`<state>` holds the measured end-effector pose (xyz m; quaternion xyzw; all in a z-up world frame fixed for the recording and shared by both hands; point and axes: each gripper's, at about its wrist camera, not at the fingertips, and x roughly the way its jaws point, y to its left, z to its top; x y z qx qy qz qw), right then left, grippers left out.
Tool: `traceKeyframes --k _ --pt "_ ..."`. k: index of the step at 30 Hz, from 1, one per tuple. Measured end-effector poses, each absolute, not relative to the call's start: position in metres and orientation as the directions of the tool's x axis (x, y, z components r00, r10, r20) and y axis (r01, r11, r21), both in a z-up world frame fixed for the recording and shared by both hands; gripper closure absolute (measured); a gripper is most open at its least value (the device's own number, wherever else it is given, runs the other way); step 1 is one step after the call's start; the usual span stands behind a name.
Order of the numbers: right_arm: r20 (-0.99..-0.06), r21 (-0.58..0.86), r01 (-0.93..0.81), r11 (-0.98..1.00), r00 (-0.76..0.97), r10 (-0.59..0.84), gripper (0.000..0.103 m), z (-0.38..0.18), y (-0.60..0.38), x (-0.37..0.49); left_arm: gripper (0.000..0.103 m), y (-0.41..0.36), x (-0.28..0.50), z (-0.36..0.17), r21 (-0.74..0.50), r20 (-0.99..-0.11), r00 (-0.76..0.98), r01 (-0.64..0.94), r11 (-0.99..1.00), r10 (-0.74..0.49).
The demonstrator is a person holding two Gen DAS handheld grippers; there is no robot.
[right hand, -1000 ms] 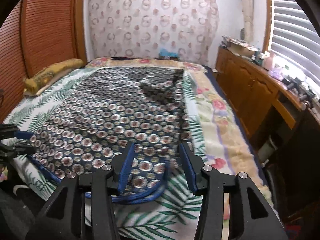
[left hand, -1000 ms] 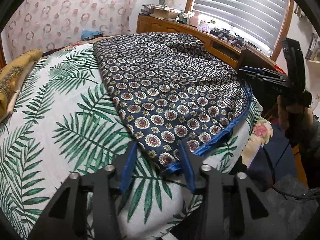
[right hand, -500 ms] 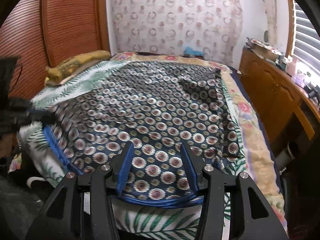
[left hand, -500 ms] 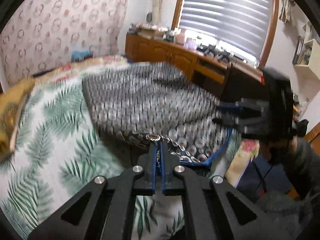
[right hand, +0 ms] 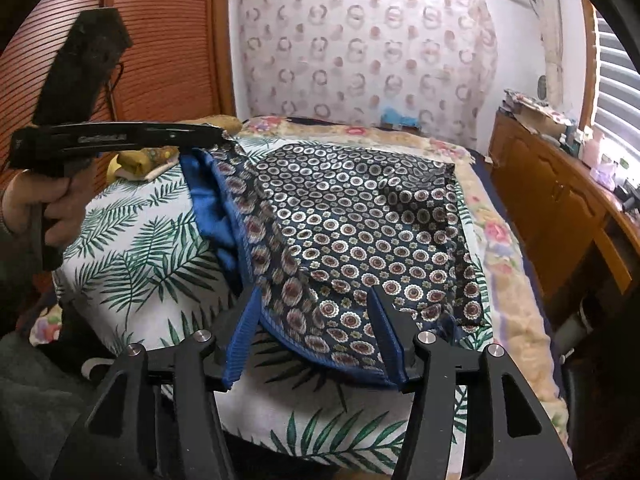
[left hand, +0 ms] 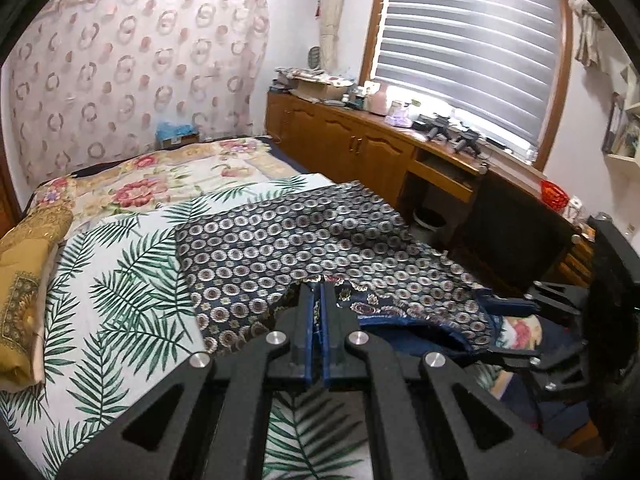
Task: Fold small clothes
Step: 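Grasp the blue-piped edge with the left tool while the right tool grasps beside it, then fold the garment in half with both tools, lifting the piped edge over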
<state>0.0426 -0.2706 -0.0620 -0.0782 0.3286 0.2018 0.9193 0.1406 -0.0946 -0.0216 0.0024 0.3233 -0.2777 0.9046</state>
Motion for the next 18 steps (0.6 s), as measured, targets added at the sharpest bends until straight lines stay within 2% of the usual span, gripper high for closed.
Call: traceKeyframes --k 5,18 --pt "-0.648 -0.012 -0.437 0.9 0.688 0.325 0.047 -0.068 -0.271 0.042 0.103 -0.088 0.153 -0.034 -0.193 -0.603 0.634 0.474 0.859 -0.485" --pt "-0.717 -0.071 -0.382 0.921 0.662 0.219 0.047 -0.098 -0.293 0.081 0.103 -0.076 0.15 -0.034 -0.199 -0.588 0.654 0.453 0.869 -0.476"
